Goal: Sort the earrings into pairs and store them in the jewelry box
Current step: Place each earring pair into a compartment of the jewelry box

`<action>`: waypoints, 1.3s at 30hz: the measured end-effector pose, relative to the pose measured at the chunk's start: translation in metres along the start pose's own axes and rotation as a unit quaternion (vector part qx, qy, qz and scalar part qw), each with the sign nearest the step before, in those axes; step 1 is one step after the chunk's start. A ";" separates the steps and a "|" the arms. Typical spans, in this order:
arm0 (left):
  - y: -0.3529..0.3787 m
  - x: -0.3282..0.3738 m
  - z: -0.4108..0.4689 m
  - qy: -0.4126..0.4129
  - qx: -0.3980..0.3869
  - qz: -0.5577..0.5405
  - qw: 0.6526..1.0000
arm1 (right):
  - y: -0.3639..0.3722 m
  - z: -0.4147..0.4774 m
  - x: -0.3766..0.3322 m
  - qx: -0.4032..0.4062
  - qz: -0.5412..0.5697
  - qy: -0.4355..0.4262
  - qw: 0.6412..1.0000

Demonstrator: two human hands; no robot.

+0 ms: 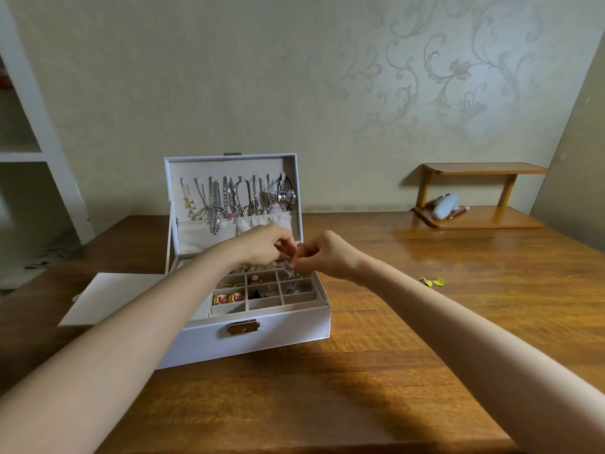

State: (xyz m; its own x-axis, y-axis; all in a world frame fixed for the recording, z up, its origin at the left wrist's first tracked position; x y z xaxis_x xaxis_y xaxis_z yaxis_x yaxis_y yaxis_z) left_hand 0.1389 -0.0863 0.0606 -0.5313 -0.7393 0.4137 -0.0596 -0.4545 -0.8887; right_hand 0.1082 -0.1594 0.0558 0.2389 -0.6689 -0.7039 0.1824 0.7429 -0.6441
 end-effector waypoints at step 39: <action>0.035 0.014 -0.019 0.044 -0.118 0.074 0.989 | -0.020 -0.008 0.004 0.051 -0.203 -0.045 0.977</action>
State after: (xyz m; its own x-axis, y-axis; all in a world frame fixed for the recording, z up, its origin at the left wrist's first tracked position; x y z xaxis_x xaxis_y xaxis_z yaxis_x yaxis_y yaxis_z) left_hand 0.1131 -0.1034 0.0313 -0.6195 -0.7387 0.2654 -0.1653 -0.2078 -0.9641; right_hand 0.0984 -0.1771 0.0633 0.2094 -0.9072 -0.3650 0.3715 0.4191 -0.8284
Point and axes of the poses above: each hand's wrist, its own z-axis towards the middle knuckle, its own y-axis out of the palm, x = y × z, the point moved 10 cm from there along z, towards the middle knuckle, and after that the axes turned 13 degrees about x, right-handed, at the moved point
